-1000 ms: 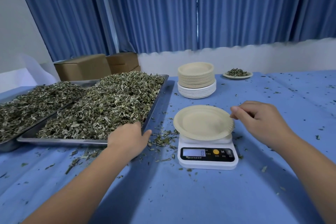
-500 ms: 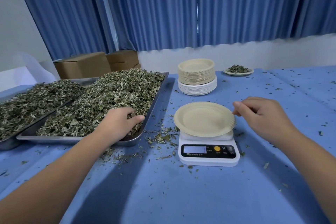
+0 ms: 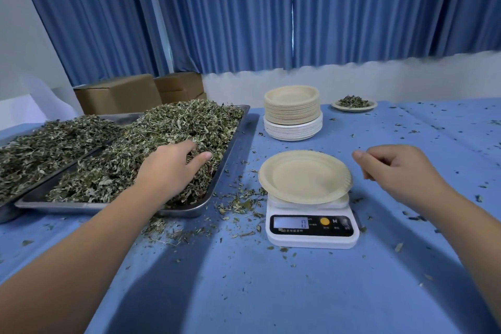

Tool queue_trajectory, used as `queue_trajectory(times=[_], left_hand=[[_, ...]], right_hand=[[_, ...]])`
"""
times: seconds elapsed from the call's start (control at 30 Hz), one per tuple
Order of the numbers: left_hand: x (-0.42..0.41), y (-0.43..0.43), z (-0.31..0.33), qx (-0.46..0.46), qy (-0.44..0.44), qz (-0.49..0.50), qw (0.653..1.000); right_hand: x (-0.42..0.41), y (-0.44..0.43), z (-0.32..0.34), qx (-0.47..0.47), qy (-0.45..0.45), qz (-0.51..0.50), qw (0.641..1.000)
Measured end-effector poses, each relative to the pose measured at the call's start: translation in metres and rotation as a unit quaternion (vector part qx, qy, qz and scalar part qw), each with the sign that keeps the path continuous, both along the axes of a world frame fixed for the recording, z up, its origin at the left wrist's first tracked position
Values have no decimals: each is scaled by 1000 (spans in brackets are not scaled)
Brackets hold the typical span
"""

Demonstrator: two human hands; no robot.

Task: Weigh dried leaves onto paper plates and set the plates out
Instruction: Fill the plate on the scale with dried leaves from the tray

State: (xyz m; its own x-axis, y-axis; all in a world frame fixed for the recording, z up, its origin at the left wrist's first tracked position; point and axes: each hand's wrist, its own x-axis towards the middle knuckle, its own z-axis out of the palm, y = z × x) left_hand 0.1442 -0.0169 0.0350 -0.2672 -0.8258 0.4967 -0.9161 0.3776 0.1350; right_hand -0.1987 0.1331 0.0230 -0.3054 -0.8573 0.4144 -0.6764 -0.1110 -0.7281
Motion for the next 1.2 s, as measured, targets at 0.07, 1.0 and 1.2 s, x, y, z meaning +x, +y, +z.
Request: queue_trajectory(times=[0.07, 1.0, 1.2], left_hand=[[-1, -1, -2, -8, -15, -5, 1000], [-163, 30, 36, -29, 200, -231, 952], [-178, 28, 9, 70, 162, -309, 935]], right_hand=[[-5, 9, 11, 135, -62, 78, 986], [-12, 8, 2, 401, -21, 174, 899], [-12, 8, 4, 400, -25, 178, 899]])
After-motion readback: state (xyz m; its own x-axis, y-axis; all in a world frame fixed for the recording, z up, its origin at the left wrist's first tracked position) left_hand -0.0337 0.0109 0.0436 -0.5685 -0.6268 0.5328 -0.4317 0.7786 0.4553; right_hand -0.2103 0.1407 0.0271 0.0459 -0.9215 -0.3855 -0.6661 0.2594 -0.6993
